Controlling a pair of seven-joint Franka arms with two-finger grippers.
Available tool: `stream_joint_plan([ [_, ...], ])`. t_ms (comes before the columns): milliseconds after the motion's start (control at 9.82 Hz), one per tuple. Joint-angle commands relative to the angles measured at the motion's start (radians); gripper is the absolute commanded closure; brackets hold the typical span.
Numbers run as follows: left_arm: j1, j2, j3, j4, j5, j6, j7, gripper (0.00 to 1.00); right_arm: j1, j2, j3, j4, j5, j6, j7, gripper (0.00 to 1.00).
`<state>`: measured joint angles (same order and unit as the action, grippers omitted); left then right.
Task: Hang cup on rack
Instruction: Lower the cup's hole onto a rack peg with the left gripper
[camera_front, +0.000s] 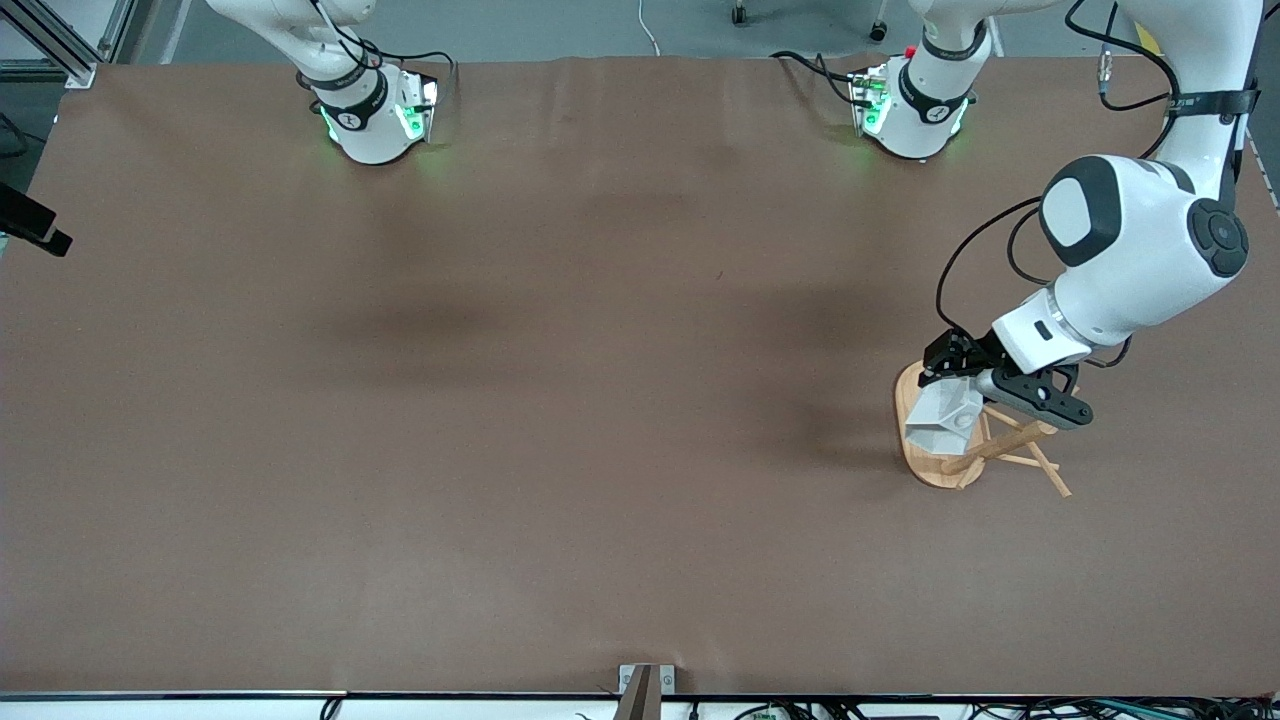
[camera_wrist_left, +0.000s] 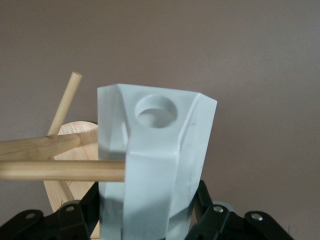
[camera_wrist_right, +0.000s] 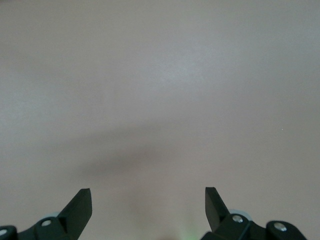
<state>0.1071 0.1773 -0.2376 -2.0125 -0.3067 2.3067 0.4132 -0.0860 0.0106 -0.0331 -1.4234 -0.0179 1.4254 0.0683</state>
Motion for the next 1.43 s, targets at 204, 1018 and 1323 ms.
stream_joint_plan([
  [204,0.000,0.034,0.015,0.018,-0.017,0.007,0.029,0.97,-0.015,-0.006,0.006,-0.006,0.003,0.001,-0.015,0.00],
  [1018,0.008,0.037,0.015,0.024,-0.019,0.007,0.010,0.00,-0.015,-0.006,0.006,-0.006,0.001,0.003,-0.015,0.00],
  [1323,0.008,0.030,0.015,0.034,-0.019,0.007,0.004,0.00,-0.017,-0.006,0.006,-0.005,0.003,0.003,-0.015,0.00],
])
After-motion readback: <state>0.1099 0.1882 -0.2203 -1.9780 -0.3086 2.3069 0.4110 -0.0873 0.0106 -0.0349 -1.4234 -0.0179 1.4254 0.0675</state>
